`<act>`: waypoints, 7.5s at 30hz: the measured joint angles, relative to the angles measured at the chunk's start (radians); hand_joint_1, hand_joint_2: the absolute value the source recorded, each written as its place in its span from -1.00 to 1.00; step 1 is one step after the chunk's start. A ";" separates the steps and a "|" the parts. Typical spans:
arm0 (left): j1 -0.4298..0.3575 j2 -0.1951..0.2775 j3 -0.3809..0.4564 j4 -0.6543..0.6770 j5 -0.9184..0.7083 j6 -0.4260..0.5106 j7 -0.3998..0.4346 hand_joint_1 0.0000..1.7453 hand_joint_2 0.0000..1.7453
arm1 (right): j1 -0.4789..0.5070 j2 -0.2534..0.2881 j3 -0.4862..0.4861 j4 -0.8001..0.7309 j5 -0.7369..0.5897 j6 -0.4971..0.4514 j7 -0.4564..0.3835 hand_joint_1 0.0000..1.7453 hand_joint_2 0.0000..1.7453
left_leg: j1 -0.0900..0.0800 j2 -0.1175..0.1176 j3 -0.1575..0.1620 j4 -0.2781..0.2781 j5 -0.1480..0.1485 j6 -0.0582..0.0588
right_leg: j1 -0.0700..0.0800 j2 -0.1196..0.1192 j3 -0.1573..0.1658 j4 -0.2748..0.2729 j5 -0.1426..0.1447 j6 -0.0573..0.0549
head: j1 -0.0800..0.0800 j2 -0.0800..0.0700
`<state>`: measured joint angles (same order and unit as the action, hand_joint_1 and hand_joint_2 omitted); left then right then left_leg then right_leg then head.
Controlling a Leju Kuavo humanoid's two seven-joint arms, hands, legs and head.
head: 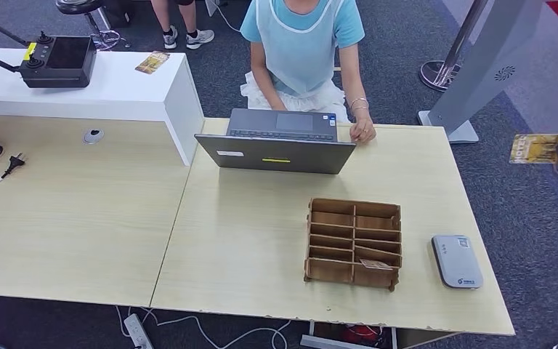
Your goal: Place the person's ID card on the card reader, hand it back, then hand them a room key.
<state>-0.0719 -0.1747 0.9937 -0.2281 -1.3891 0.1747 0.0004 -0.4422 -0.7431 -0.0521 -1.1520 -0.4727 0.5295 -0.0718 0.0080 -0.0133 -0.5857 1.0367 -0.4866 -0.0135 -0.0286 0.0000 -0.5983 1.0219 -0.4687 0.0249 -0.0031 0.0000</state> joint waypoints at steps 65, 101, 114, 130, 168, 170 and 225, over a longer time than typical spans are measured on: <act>0.000 -0.007 0.000 0.000 -0.012 0.002 0.023 -1.00 -1.00 | 0.306 0.064 -0.007 0.060 0.210 -0.080 0.008 1.00 1.00 | 0.000 0.001 0.000 0.000 0.000 0.001 | 0.000 0.000 0.000 0.000 0.000 0.000 | 0.000 0.000; 0.000 -0.015 0.000 0.000 -0.006 0.002 0.022 -1.00 -1.00 | 0.382 0.067 0.039 -0.063 0.330 -0.103 0.036 1.00 1.00 | 0.000 0.001 0.000 0.000 0.000 0.000 | 0.000 0.000 0.000 0.000 0.000 0.000 | 0.000 0.000; 0.000 -0.015 0.000 0.000 -0.011 0.003 0.022 -1.00 -1.00 | 0.381 0.097 0.058 -0.021 0.369 -0.123 0.036 1.00 1.00 | 0.000 0.001 0.000 0.000 0.000 0.000 | 0.000 0.000 0.000 0.000 0.000 0.000 | 0.000 0.000; 0.000 -0.015 0.000 0.000 -0.011 0.003 0.029 -1.00 -1.00 | 0.362 0.130 0.070 0.018 0.526 -0.225 0.052 1.00 1.00 | 0.000 0.001 0.000 0.000 0.000 0.000 | 0.000 0.001 0.000 0.000 0.000 0.000 | 0.000 0.000; 0.000 -0.015 0.003 0.000 0.009 0.003 0.034 -1.00 -1.00 | 0.213 0.104 -0.008 -0.071 0.468 -0.148 0.030 1.00 1.00 | -0.001 0.002 0.000 0.000 0.000 0.001 | -0.001 0.001 0.000 0.000 0.000 0.000 | 0.000 0.000; 0.000 -0.015 0.003 0.000 0.010 0.003 0.034 -1.00 -1.00 | 0.189 0.093 -0.008 -0.086 0.462 -0.142 0.030 1.00 1.00 | -0.001 0.002 0.000 0.000 0.000 0.001 | -0.001 0.001 0.000 0.000 0.000 0.000 | 0.000 0.000; -0.011 -0.033 -0.004 0.000 -0.015 -0.013 0.023 -1.00 -1.00 | -0.748 0.525 0.567 0.308 1.320 -0.497 0.185 1.00 1.00 | -0.001 0.001 -0.001 0.000 0.004 -0.001 | -0.001 0.001 0.000 0.002 0.001 0.000 | 0.000 0.000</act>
<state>-0.0833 -0.2075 0.9897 -0.2281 -1.4036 0.1620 0.0236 -1.1899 -0.2177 0.5144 -0.8435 0.8476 0.0330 0.1128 0.0075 -0.0123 -0.5865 1.0365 -0.4831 -0.0142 -0.0292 0.0012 -0.5988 1.0235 -0.4677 0.0251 -0.0029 0.0000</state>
